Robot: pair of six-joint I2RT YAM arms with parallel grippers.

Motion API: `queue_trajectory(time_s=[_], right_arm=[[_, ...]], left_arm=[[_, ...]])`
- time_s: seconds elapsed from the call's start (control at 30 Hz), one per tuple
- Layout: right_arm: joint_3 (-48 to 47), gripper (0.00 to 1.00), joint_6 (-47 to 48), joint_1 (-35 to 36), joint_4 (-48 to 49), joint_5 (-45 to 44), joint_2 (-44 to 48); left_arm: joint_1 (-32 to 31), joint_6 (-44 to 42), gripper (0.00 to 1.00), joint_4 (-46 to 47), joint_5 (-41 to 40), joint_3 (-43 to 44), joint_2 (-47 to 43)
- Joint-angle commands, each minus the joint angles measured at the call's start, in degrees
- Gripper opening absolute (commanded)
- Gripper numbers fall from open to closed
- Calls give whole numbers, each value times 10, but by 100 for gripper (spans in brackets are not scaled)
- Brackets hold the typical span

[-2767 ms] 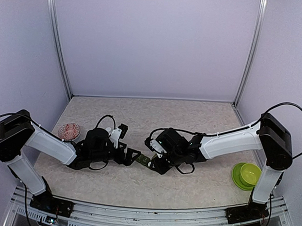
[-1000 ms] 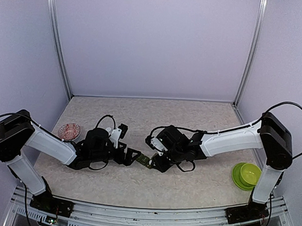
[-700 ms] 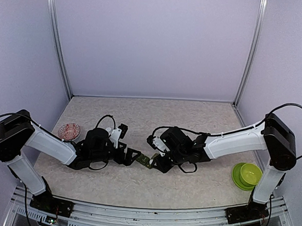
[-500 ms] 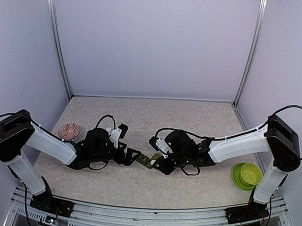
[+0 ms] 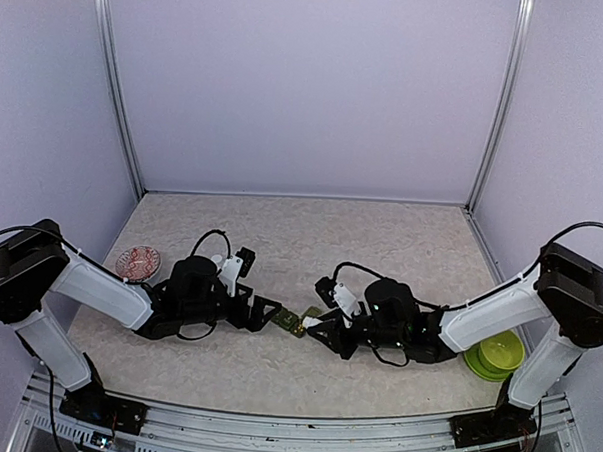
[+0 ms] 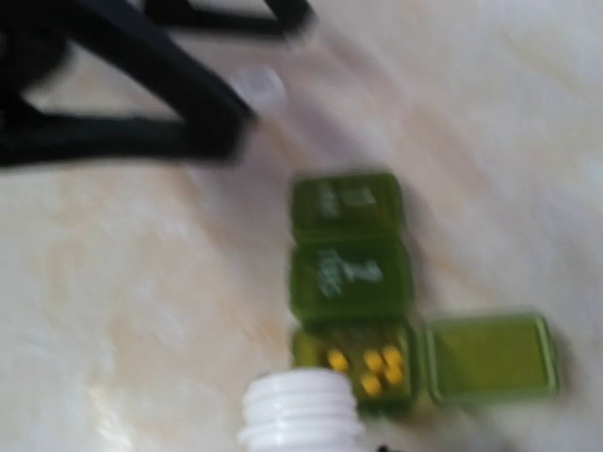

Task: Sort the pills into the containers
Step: Pour the pill into the compartment of the pill container, then pick up the lid of the pill bottle from the center of the board.

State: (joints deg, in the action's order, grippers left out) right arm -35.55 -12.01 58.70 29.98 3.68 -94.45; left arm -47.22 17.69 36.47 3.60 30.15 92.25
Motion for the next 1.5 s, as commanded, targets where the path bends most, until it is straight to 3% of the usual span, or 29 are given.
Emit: queue_trajectory(time_s=[0.0, 0.17, 0.3, 0.47, 0.57, 0.67, 0.73, 0.8, 0.97, 1.17, 1.27, 1.47], right_arm=[[42, 21, 25, -5, 190, 55, 27], [132, 24, 30, -2, 380, 52, 90], [182, 24, 30, -1, 465, 47, 135], [195, 22, 38, 15, 492, 27, 182], [168, 22, 80, 40, 413, -2, 243], [200, 19, 71, 39, 473, -8, 307], [128, 21, 73, 54, 351, 41, 284], [93, 23, 112, 91, 275, 15, 261], [204, 18, 110, 93, 423, -72, 342], [182, 18, 108, 92, 306, -72, 396], [159, 17, 109, 92, 242, -112, 391], [173, 18, 101, 92, 257, -104, 374]], left_arm=[[1, -6, 99, -1, -6, 8, -1], [3, -8, 99, -3, -11, 7, -4], [5, -7, 99, -3, -9, 7, -5], [9, -9, 99, -4, -11, 5, -7], [15, -9, 99, -6, -11, 4, -10], [20, -8, 99, -4, -15, -3, -18], [24, -8, 99, -4, -13, -5, -23], [27, -9, 99, -7, -15, -4, -28], [29, -9, 99, -24, -47, -14, -48], [32, 8, 99, -123, -85, 21, -66], [33, -1, 99, -160, -96, 35, -76], [49, 9, 94, -219, -93, 46, -94]])
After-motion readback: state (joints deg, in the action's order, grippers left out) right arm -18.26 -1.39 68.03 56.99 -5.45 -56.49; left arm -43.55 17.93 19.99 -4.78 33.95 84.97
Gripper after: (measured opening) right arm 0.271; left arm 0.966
